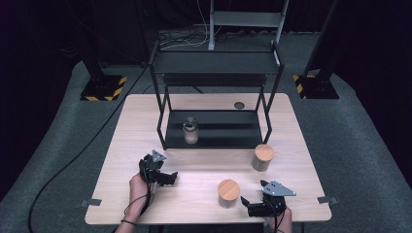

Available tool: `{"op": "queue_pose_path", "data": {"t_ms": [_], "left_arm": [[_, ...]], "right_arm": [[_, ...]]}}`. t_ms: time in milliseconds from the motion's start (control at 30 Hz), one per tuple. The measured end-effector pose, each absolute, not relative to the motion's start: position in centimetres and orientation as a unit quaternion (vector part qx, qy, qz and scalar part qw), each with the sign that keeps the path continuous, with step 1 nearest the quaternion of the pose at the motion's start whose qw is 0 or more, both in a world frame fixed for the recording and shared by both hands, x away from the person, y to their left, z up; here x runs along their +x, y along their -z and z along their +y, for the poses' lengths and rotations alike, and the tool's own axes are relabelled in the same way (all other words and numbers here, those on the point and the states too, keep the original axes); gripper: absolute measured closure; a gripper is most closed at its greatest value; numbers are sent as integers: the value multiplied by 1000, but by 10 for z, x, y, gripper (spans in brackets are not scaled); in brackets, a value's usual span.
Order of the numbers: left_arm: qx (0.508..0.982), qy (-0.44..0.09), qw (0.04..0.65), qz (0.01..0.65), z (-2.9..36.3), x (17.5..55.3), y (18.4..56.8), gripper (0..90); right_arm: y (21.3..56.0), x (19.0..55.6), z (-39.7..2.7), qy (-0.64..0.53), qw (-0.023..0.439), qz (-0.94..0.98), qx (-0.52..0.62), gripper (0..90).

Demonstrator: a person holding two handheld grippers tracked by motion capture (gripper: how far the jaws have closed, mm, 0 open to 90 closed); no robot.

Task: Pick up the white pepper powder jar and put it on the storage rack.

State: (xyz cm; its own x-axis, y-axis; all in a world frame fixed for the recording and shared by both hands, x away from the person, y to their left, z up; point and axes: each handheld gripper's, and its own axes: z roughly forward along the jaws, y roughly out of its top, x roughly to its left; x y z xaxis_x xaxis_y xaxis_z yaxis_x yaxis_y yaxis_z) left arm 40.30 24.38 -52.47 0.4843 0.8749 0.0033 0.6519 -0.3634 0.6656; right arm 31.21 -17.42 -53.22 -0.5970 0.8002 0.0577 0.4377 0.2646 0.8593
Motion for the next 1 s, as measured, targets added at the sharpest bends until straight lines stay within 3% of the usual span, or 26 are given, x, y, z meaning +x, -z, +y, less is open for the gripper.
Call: {"op": "queue_pose_path", "data": {"t_ms": [533, 1000], "left_arm": [[775, -208, 323, 501, 277, 363, 530, 0], [776, -207, 323, 500, 278, 360, 530, 0]], "right_arm": [[532, 313, -174, -453, 198, 770, 404, 0], [532, 312, -174, -455, 202, 768, 404, 0]]}}
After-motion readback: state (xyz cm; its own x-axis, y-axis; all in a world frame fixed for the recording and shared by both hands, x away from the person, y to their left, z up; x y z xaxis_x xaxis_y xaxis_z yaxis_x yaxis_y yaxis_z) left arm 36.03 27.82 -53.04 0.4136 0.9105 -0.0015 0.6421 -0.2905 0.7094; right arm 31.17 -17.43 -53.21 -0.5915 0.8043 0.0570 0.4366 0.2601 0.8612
